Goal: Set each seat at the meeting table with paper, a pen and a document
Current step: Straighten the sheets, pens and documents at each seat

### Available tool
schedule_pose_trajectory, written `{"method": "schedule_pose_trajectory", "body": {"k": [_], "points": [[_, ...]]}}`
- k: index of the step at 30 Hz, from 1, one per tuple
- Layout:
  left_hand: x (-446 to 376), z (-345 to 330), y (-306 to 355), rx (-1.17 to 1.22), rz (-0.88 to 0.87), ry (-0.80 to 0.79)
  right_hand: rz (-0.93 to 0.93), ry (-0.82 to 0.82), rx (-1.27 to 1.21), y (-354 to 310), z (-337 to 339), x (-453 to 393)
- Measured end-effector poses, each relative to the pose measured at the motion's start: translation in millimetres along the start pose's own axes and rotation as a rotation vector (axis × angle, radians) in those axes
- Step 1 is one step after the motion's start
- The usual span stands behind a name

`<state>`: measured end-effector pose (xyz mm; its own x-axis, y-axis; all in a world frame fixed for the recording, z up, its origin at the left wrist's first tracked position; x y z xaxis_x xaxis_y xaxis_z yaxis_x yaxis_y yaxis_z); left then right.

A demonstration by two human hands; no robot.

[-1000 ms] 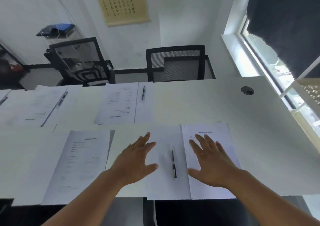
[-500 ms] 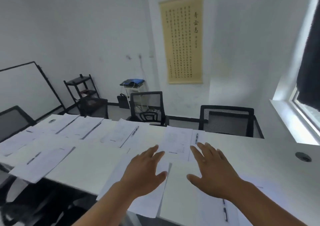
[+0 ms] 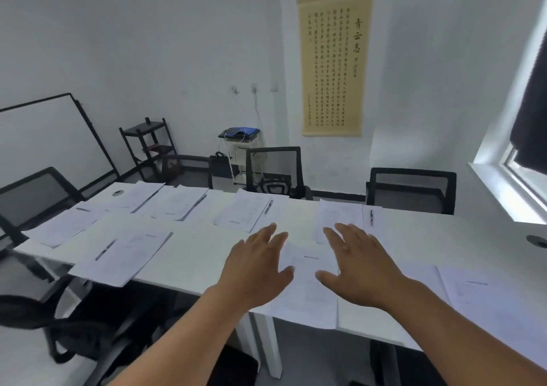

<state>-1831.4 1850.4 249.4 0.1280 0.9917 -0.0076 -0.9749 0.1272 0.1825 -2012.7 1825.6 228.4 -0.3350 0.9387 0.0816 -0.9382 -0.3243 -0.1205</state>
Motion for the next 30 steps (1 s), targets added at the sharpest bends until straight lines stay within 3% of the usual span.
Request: {"method": "schedule_pose_trajectory", "body": {"k": [9,21,30], "points": [[-12.4,-42.0,-49.6,0.060,-0.015,-0.199,-0.082,-0.121,-0.011,-10.5,-50.0,-22.8],[-107.1,-191.9,-104.9,0.106,0.058,-0.512,-0.007,-0.374,-0.092,4.5,-202.8,-142.7],[-147.3,-290.1,-150.7,0.061,-0.041,-0.627,0.036,-0.482,-0.120,-7.3,-297.5,-188.1]]}}
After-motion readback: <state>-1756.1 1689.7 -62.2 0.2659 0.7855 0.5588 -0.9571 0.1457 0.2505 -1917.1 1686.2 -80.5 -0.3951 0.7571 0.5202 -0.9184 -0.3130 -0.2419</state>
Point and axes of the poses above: each hand's wrist, its own x-axis away from the middle knuckle, its own z-axis out of the back of the hand, y = z × x, the point moved 10 cm from there along -x, towards the middle knuckle, and after that the axes turned 2 degrees about x, right-handed, at the moved point
